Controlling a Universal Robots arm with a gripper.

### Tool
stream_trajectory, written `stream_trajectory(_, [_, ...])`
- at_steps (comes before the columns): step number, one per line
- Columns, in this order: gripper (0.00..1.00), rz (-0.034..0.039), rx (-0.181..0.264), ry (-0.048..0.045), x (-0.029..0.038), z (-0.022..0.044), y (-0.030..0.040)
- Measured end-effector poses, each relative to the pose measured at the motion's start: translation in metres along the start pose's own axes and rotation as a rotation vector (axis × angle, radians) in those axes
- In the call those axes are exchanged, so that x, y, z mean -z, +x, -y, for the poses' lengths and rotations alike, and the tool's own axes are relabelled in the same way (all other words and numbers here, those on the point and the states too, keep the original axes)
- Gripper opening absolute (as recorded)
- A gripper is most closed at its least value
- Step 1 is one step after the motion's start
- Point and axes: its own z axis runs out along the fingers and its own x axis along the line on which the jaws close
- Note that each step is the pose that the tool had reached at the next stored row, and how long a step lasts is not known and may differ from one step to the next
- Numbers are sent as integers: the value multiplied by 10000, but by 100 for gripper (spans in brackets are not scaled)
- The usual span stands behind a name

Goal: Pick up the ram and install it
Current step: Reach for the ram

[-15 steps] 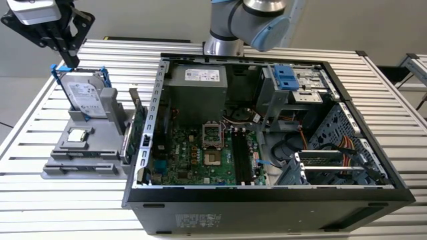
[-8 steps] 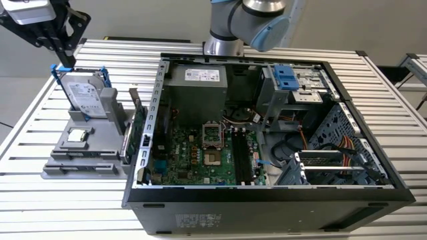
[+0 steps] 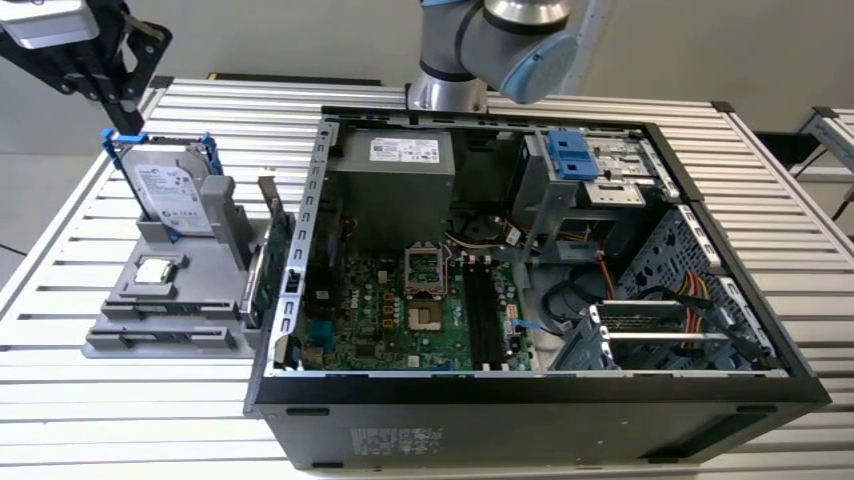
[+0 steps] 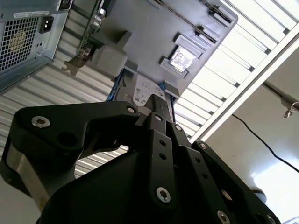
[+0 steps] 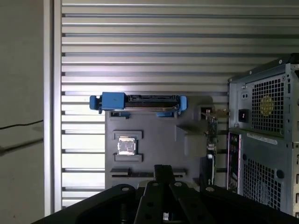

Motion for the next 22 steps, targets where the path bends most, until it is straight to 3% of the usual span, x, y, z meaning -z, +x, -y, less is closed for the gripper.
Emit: stream_trajectory(22, [0,0,3,0,0,2,159])
